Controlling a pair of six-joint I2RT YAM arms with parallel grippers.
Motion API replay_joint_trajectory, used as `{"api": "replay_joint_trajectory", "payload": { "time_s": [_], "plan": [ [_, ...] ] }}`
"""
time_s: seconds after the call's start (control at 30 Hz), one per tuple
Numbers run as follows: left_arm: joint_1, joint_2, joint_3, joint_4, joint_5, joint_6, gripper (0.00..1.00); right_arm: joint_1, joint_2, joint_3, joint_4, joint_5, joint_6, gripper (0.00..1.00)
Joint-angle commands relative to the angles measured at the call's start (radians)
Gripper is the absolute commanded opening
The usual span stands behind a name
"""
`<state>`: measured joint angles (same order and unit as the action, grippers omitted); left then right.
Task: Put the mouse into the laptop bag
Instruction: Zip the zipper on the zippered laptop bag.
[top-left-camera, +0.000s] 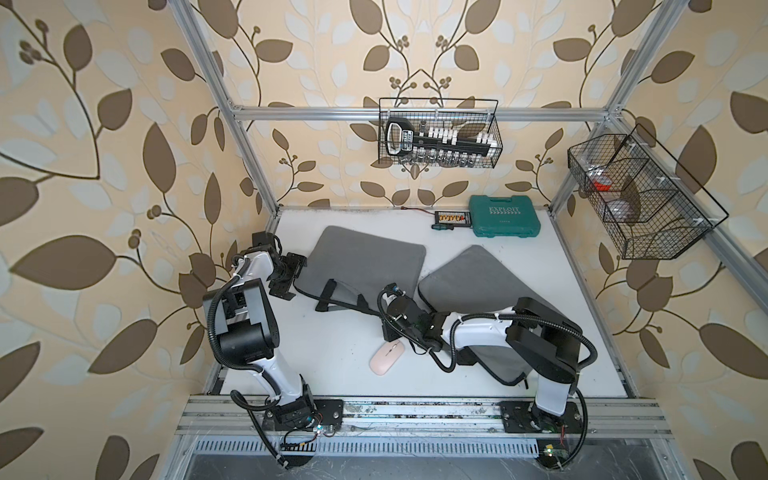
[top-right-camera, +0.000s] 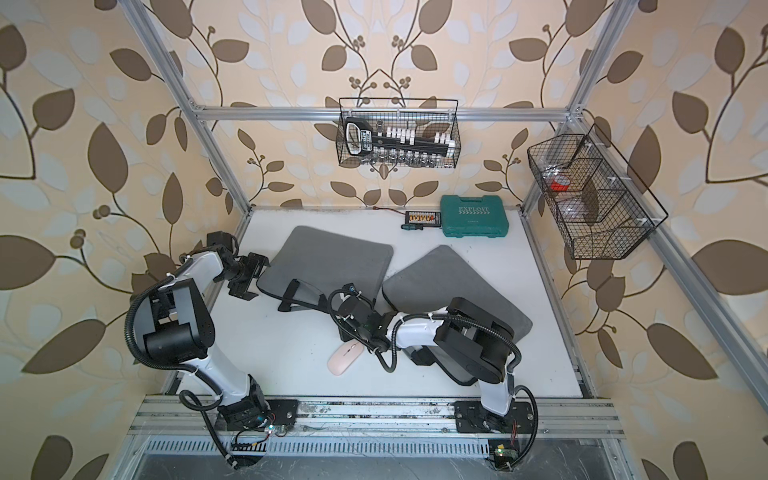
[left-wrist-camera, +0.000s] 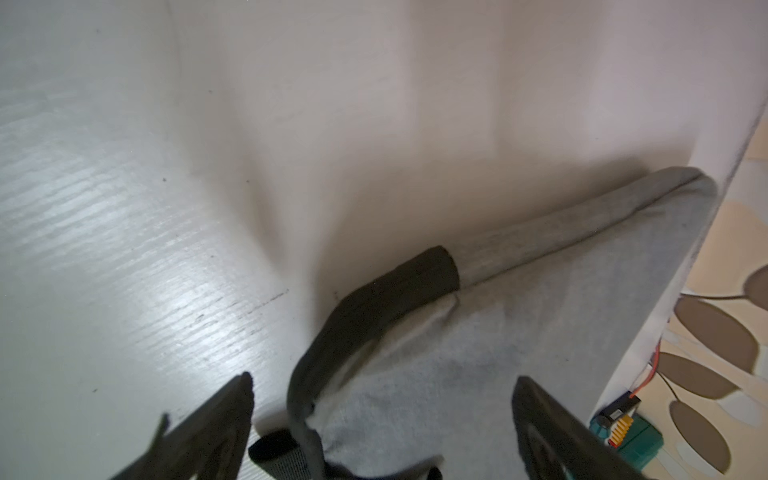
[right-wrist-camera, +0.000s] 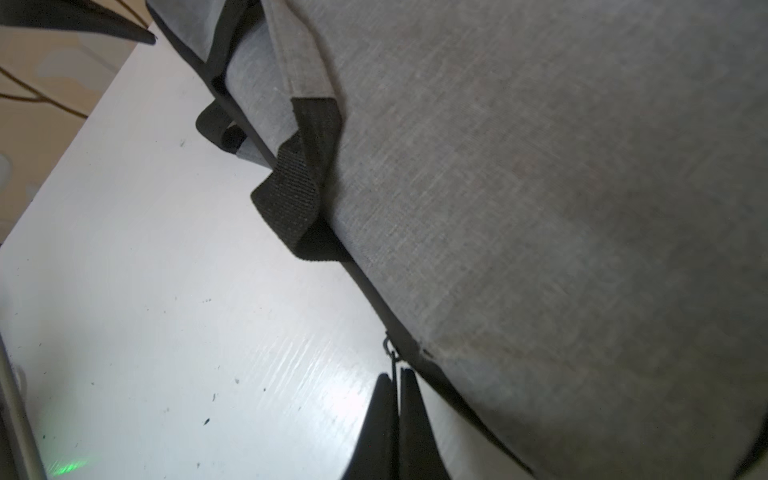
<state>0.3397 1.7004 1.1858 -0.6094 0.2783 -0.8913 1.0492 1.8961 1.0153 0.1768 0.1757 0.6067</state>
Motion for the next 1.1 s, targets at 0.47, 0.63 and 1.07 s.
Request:
{"api": "replay_joint_trajectory", "payload": {
  "time_s": [0.47,0.63,1.07],
  "plan": [
    [-0.24,-0.669,-0.669,0.252,0.174,-0.145,0.99,0.057,0.065,0.104,0.071,-0.059,-0.06,0.0],
    [-0.38,-0.727,-0.716,0.345,0.107,-0.225,0.99,0.1,0.057,0.103,0.108,-0.065,-0.1,0.0],
    [-0.469,-0.567,-0.662,0.409,0.03,-0.209,0.2,0.113,0.007,0.005,0.184,-0.107,-0.089,0.0]
  ]
}}
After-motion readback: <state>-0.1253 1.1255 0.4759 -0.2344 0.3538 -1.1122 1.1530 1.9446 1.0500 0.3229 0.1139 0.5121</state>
